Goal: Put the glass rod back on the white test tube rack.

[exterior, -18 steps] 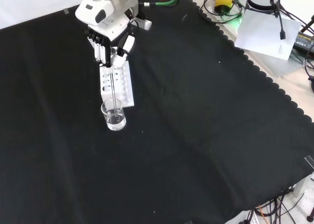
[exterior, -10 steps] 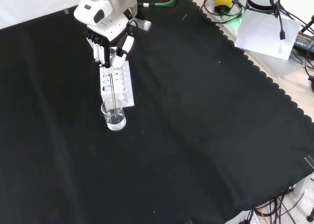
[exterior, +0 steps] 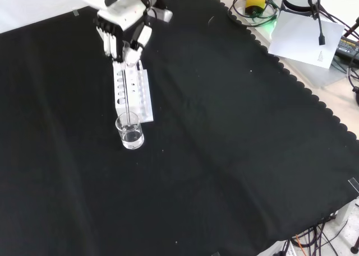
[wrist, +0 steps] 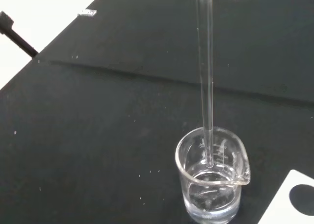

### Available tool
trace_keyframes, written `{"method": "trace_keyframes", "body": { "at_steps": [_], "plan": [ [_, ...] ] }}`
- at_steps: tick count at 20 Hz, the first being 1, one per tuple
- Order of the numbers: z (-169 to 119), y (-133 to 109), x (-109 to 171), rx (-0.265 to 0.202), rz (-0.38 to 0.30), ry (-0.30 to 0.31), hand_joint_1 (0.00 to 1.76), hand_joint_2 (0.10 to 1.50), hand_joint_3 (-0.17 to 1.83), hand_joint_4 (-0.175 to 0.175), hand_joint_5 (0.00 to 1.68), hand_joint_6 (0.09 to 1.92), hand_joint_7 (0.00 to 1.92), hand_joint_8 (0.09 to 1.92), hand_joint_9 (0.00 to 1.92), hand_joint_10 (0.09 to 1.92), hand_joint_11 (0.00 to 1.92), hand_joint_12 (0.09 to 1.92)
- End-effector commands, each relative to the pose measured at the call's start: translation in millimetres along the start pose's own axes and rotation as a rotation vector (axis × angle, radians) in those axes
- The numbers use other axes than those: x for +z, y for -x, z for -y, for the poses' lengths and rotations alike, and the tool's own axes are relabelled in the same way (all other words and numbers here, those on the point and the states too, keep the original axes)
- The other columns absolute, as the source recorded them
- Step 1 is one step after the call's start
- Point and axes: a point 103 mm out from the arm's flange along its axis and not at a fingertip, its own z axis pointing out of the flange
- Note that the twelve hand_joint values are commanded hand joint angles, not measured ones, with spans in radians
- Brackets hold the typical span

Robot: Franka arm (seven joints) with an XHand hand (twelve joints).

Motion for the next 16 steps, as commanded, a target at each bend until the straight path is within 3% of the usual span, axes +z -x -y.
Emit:
{"method": "trace_keyframes", "body": {
  "at_steps": [1, 8, 16],
  "plan": [
    [26.6, 17.9, -24.3, 0.041, -0.031, 0.030, 1.31, 1.11, -0.17, -0.175, 1.38, 0.09, 1.12, 1.11, 1.62, 0.83, 1.64, 0.69],
    [45.4, 39.5, -43.2, 0.080, -0.034, 0.057, 1.31, 1.11, -0.17, -0.175, 1.38, 0.09, 1.12, 1.11, 1.62, 0.83, 1.64, 0.69],
    [77.3, 96.6, -56.4, 0.185, -0.021, 0.079, 1.31, 1.11, -0.17, -0.175, 1.38, 0.09, 1.12, 1.11, 1.62, 0.83, 1.64, 0.69]
  ]
}}
